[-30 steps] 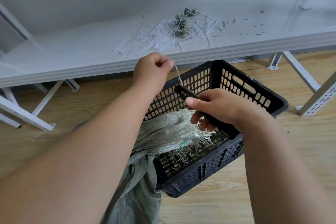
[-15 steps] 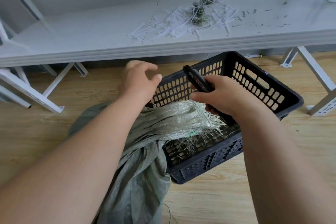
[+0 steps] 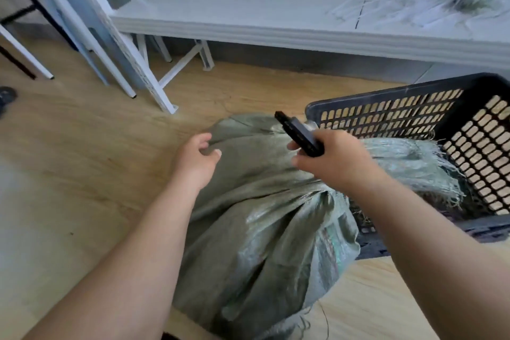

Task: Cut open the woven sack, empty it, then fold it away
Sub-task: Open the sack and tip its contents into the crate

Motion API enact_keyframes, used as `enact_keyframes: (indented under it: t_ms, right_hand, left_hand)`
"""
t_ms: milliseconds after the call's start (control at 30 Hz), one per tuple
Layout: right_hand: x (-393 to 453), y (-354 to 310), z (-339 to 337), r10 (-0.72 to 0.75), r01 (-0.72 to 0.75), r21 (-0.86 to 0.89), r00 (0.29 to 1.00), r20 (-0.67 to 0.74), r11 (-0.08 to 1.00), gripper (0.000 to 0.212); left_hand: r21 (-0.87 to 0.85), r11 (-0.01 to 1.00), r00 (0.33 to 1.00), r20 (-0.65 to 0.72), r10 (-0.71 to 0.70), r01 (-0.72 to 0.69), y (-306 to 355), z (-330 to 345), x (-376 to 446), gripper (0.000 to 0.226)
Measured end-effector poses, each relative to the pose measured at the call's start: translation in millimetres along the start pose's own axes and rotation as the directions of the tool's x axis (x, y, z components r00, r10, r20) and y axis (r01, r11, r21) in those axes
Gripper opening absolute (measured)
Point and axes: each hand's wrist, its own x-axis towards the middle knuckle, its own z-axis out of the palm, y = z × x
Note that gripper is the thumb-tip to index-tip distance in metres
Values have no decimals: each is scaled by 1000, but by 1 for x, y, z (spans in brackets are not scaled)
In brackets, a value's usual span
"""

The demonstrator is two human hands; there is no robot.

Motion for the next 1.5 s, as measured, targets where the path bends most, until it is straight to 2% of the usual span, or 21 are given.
enact_keyframes:
  t_ms: [200, 400, 567, 733, 833, 933, 1000, 1067, 1133, 1200, 1267, 1333, 1400, 1467, 1500]
  right_hand:
    - [61, -52, 69, -39, 53, -258, 997, 61, 965, 19]
    - [100, -60, 109, 98, -78, -428, 995, 25, 900, 24]
    - [112, -70, 131, 113, -54, -510, 990, 85, 858, 40]
    - [111, -81, 144, 147, -23, -569, 974, 174, 822, 39]
    - [111, -84, 139, 171, -125, -401, 982, 81, 908, 23]
    - [103, -91, 125, 166, -163, -147, 986, 5, 976, 24]
    - [92, -95, 111, 160, -160, 5, 985, -71, 987, 23]
    - [83, -95, 96, 179, -160, 123, 971, -160, 979, 22]
    - [75, -92, 83, 202, -160, 193, 955, -218, 968, 21]
    - [68, -87, 71, 220, -170, 216, 947, -233, 961, 19]
    - [62, -82, 59, 231, -193, 194, 952, -202, 962, 16]
    - [57, -77, 47, 201, -196, 44, 969, -147, 980, 16]
    - [55, -76, 34, 114, -132, -107, 981, -158, 986, 15]
    - [57, -80, 22, 24, -49, -102, 973, -229, 994, 17]
    - [59, -82, 17, 3, -10, -27, 966, -257, 1000, 21]
  left_hand:
    - [-28, 1000, 993, 113, 16, -13, -21, 0, 18, 44]
    - [-13, 1000, 986, 165, 23, -21, -31, -7, 35, 49]
    - [-78, 996, 986, 163, -20, 33, -46, -17, 44, 53]
    - [-106, 992, 984, 174, -48, 67, -55, -19, 49, 54]
    - [-54, 995, 987, 147, -70, 79, -61, -18, 54, 57]
    - [37, 998, 988, 143, -65, 60, -63, -15, 54, 69]
    - [103, 993, 991, 113, -68, 56, -64, -13, 53, 71]
    - [94, 994, 995, 68, -68, 62, -63, -11, 54, 68]
    - [92, 996, 999, 50, -11, 6, -62, -7, 55, 57]
    - [109, 991, 997, 35, 75, -78, -57, -3, 54, 36]
    - [38, 995, 994, -58, 92, -90, -50, -4, 53, 20]
    - [-131, 988, 983, -176, 58, -81, -38, -11, 54, 17]
    - [-273, 954, 966, -253, 54, -124, -17, -20, 49, 19]
    - [-337, 917, 956, -267, 122, -212, 8, -23, 41, 19]
    - [-352, 903, 953, -255, 162, -247, 20, -24, 36, 17]
